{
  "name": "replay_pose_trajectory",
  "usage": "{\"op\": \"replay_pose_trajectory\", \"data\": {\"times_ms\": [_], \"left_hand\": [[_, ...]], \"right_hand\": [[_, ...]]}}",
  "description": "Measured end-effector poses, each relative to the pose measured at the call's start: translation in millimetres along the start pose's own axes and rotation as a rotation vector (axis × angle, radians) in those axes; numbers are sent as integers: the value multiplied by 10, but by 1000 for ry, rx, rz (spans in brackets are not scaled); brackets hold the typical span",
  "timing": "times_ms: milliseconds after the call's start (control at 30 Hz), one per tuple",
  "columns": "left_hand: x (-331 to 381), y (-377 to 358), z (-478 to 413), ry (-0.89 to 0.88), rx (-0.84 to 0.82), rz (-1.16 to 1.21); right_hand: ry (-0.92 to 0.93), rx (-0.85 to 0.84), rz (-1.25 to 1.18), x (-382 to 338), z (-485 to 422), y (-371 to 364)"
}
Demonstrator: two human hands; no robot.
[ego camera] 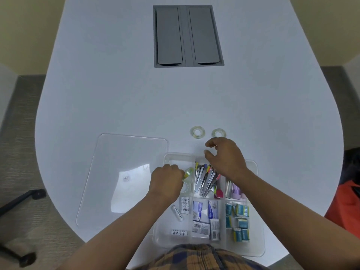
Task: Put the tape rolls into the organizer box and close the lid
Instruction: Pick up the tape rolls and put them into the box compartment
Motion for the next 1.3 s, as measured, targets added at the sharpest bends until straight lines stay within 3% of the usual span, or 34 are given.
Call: {"op": "replay_pose_trajectory", "data": {"times_ms": [200,400,600,733,1067,1200,1300], "left_hand": [[34,91,-44,-22,26,-40],[57,-26,-42,-147,-94,-51],[-142,377,-160,-82,179,273],[-300,676,-348,-12,341,379],[-278,596,-1278,27,131,336],[-204,467,-1499,-21,21,184],[-139,432,-1548,-53,32,87]], "right_hand": [[-54,-61,42,220,-12,-75],[-80,-100,15,303,27,-154],[-23,-131,41,286,28,-161],[107,-85,244,209,104,-203],[143,-55,290,192,94,-206],[137,-68,276,214,72,-226],[122,-80,261,241,59,-243]]}}
Point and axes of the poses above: each hand's wrist, its own z-axis away from the middle knuckle, its own y-axis out of the back of the hand, x = y × z, the point moved 9 cm from there along -z, towards the middle knuckle, and after that the axes turned 5 degrees about -y, right-handed, at the moved point
